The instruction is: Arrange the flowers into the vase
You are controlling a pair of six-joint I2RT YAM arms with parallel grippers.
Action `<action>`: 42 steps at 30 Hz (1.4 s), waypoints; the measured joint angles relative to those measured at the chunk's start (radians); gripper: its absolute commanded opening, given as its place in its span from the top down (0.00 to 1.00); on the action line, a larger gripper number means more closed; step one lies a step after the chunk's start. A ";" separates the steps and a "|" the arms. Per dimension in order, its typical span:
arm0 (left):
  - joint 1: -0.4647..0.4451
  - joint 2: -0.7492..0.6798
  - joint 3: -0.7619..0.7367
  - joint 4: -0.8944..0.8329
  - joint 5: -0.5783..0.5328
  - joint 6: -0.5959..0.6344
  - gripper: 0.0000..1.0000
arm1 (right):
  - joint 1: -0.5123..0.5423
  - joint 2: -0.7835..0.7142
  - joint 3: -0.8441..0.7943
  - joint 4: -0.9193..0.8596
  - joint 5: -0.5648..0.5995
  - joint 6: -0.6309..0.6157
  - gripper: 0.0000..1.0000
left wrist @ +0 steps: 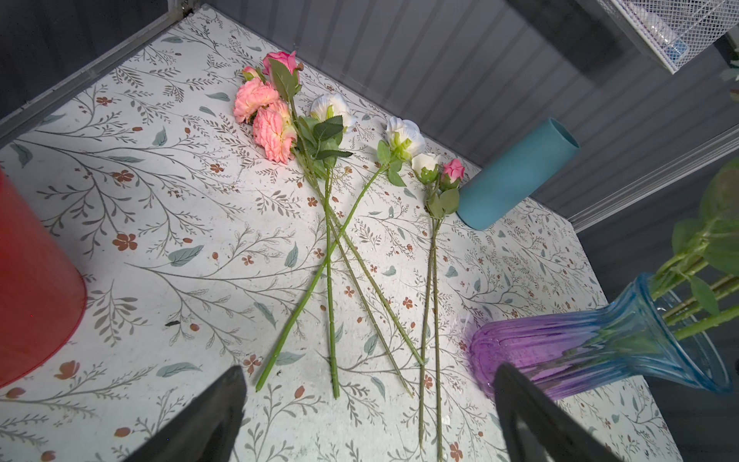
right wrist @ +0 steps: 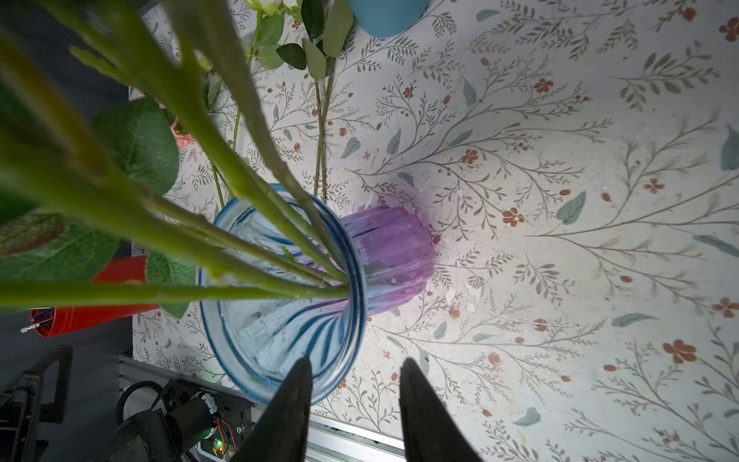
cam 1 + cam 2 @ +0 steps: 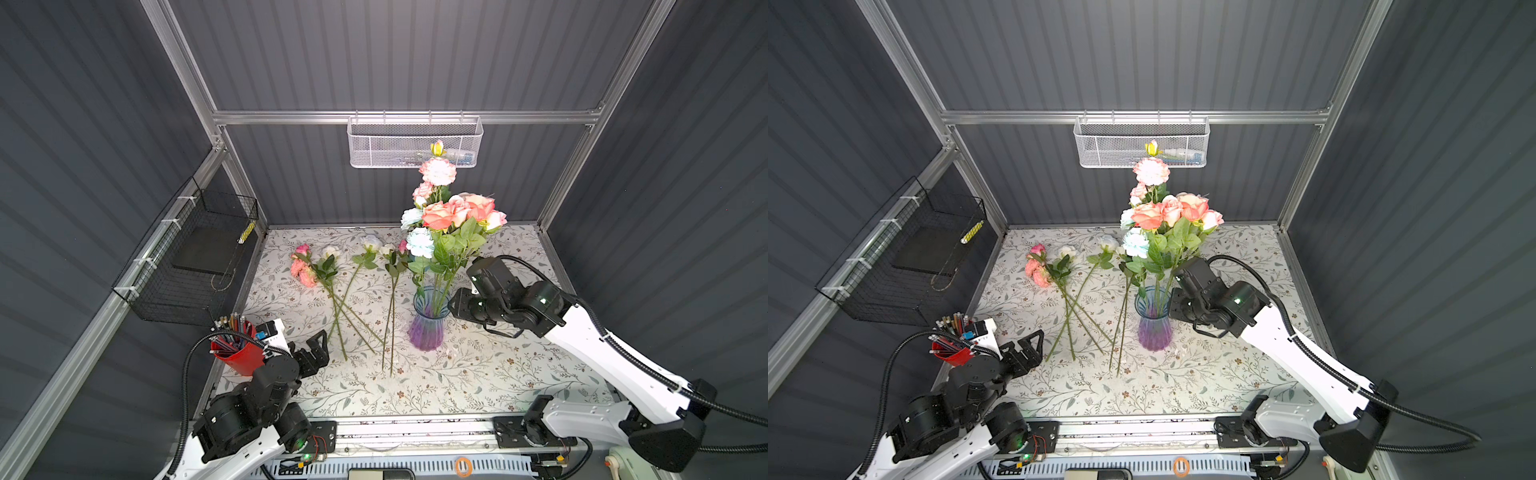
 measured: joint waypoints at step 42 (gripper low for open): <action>0.000 -0.042 0.004 -0.038 -0.026 -0.015 0.04 | -0.059 0.116 -0.037 0.110 -0.028 -0.054 1.00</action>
